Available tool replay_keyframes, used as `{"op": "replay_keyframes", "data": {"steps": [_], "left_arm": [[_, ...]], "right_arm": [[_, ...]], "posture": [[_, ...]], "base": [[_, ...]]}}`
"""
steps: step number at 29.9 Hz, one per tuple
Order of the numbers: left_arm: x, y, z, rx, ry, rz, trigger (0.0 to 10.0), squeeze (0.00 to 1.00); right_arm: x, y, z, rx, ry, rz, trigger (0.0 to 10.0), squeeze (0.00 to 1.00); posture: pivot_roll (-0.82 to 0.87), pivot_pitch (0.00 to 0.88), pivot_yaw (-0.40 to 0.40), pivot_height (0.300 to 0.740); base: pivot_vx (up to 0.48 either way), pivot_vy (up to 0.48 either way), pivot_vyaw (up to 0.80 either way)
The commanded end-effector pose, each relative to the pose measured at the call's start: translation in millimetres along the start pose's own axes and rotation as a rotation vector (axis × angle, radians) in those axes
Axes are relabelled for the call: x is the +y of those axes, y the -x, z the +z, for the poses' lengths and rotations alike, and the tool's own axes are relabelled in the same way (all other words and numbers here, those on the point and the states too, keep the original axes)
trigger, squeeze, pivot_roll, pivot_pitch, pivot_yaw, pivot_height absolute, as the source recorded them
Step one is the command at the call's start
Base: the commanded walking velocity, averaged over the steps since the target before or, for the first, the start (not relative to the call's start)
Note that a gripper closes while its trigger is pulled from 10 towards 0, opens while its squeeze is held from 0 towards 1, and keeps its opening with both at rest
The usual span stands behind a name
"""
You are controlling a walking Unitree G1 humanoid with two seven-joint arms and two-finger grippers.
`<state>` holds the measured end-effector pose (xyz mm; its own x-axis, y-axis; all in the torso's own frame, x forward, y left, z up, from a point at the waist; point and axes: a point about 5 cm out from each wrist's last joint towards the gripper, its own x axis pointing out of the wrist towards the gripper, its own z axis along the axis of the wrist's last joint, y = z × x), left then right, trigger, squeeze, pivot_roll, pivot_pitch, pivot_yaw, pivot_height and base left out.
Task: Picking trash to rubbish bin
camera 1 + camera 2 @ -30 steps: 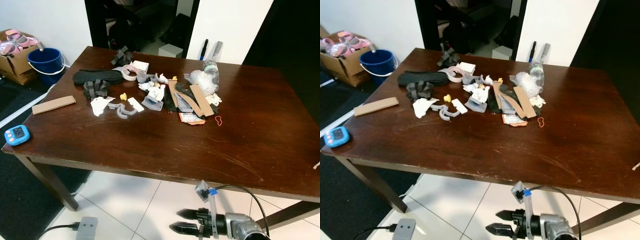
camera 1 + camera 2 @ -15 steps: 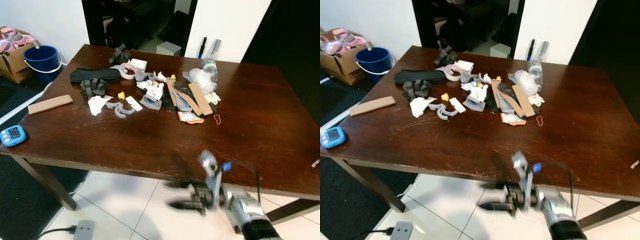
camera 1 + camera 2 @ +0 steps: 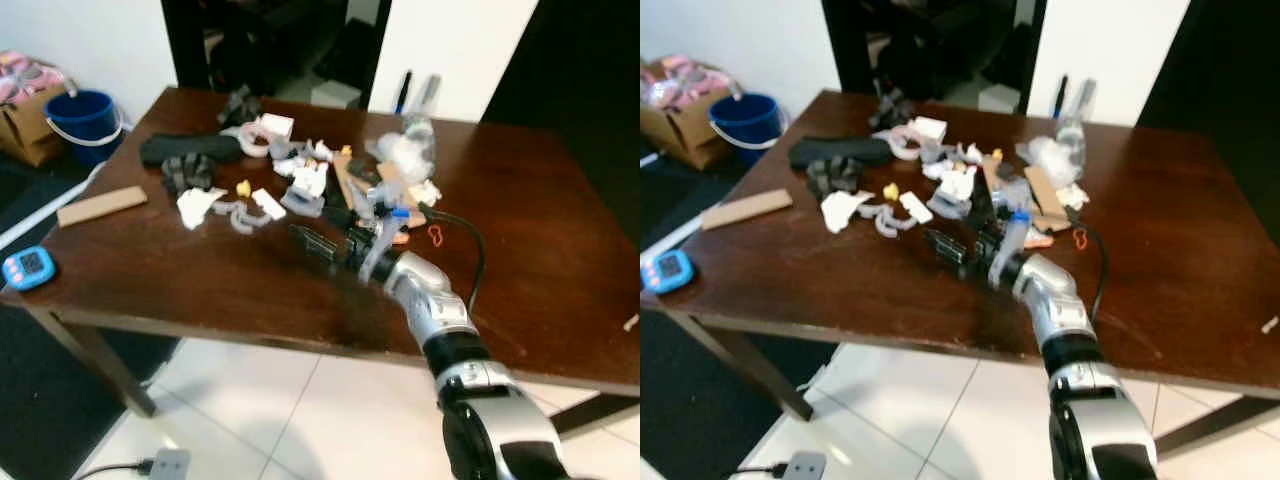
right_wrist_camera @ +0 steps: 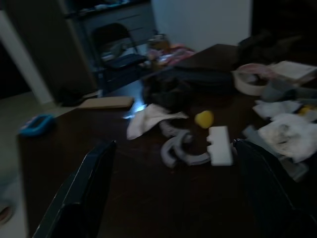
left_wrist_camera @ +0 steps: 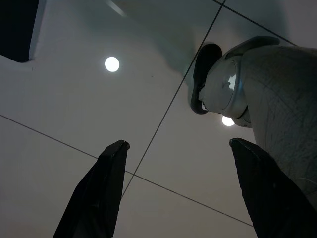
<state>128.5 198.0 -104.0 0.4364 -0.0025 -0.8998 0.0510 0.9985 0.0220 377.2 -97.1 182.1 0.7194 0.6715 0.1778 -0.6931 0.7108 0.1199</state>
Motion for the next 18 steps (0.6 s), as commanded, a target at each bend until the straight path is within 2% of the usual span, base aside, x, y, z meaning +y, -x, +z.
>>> {"op": "replay_keyframes", "data": {"steps": [1,6,11,18], "left_arm": [[-8.5,0.7,-12,0.041,-0.005,-0.032,10.0,0.0],[-7.2,1.1,-14,0.047,-0.01,-0.024,10.0,0.0],[-4.6,1.6,-15,0.053,-0.018,-0.017,10.0,0.0],[-1.4,1.9,-14,0.053,-0.029,-0.012,10.0,0.0]], "right_arm": [[-1.2,4.2,-10,0.027,-0.034,-0.032,10.0,0.0],[2.0,2.0,-11,0.021,-0.046,-0.029,10.0,0.0],[8.3,-2.2,-24,0.057,0.007,-0.043,10.0,0.0],[9.7,-3.1,-28,0.063,0.015,-0.066,10.0,0.0]], "posture": [[0.13,0.109,-0.089,0.74],[0.13,0.102,-0.092,0.74],[0.13,0.101,-0.084,0.74],[0.12,0.102,-0.07,0.74]], "base": [[0.307,0.0,0.0],[0.331,0.0,0.0],[0.349,0.0,0.0],[0.358,0.0,0.0]]}}
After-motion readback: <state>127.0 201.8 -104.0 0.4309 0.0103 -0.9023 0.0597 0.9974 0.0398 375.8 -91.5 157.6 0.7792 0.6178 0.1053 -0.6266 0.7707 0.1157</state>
